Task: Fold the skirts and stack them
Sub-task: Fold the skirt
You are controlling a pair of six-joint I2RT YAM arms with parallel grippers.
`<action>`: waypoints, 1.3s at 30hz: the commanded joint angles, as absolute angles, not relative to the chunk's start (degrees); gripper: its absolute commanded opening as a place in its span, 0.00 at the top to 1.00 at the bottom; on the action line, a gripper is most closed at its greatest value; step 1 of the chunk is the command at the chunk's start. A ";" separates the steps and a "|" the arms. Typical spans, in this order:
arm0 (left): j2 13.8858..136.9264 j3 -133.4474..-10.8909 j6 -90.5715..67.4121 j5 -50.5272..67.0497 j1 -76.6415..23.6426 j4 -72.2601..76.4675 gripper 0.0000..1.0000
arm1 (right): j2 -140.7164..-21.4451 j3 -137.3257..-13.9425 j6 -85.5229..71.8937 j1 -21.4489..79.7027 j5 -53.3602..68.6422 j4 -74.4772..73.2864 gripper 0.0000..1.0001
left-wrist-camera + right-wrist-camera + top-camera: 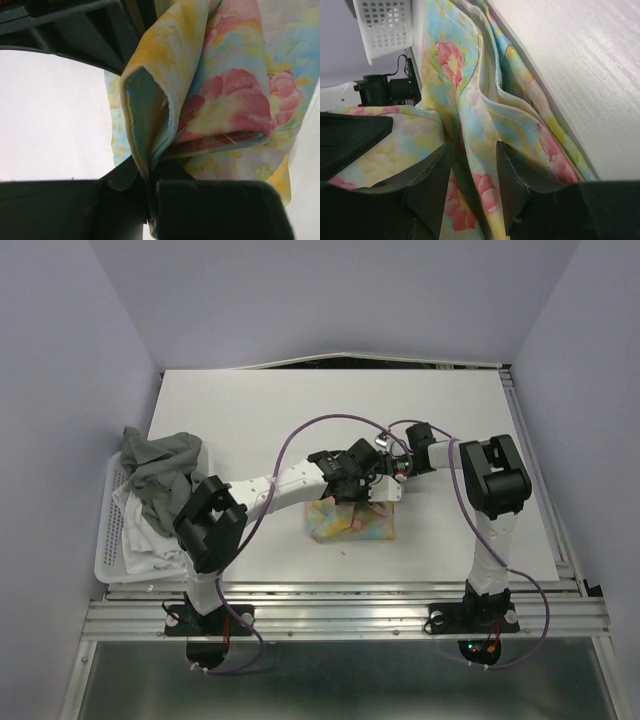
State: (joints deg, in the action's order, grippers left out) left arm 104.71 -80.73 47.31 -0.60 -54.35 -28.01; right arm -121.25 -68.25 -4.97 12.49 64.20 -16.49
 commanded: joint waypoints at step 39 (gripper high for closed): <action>89.02 -60.20 13.18 -2.25 -59.41 -10.29 0.17 | -123.31 -67.85 -3.69 13.45 48.34 -21.36 0.61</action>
